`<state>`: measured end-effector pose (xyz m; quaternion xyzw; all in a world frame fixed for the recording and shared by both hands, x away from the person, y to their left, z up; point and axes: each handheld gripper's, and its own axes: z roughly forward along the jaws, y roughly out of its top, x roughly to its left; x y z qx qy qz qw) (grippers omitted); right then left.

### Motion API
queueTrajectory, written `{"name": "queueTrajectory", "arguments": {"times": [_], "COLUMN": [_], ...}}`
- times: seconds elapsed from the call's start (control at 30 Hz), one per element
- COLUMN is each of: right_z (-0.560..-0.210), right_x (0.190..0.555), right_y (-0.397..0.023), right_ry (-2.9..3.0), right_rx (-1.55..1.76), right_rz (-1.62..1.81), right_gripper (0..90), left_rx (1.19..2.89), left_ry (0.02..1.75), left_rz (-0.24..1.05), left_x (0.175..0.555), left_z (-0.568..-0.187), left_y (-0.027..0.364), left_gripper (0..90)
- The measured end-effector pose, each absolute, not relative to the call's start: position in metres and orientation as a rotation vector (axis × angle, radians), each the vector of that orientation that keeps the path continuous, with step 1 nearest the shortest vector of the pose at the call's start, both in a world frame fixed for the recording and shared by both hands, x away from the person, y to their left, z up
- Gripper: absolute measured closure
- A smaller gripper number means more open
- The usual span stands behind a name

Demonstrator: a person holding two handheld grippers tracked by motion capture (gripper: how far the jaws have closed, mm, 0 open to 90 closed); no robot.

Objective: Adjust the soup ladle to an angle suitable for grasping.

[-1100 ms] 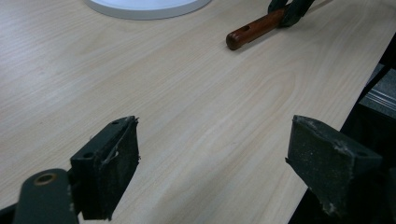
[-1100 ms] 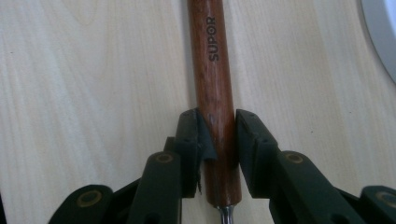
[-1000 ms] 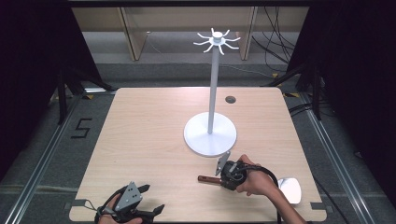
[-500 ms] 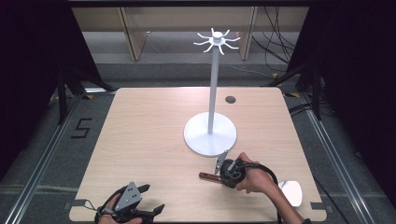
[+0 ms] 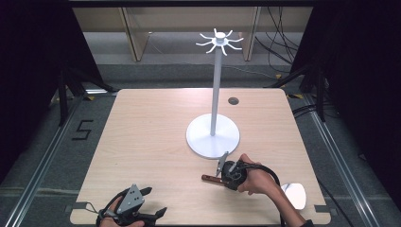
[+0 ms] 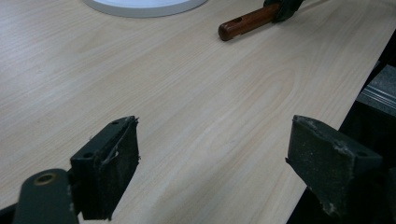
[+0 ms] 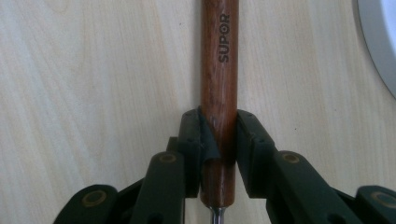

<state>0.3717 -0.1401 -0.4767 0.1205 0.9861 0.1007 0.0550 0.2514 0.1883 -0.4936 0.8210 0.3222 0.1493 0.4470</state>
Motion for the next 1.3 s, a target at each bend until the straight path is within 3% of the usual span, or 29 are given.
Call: {"name": "queueTrajectory", "arguments": {"times": [0.27,0.63,1.3], "right_z": [-0.471,-0.415,-0.356], "right_x": [0.372,0.370,0.369], "right_y": [-0.144,-0.171,-0.231], "right_ry": [2.993,2.796,2.538], "right_rx": [0.367,0.421,0.556], "right_rz": [0.348,0.767,1.309], "right_gripper": [74.0,74.1,74.2], "left_rx": [2.037,2.054,2.020], "left_ry": [0.805,0.762,0.783], "left_rz": [0.365,0.397,0.378], "left_x": [0.251,0.252,0.252], "left_z": [-0.494,-0.493,-0.493], "left_y": [0.190,0.191,0.189], "left_gripper": [15.8,15.8,15.8]}}
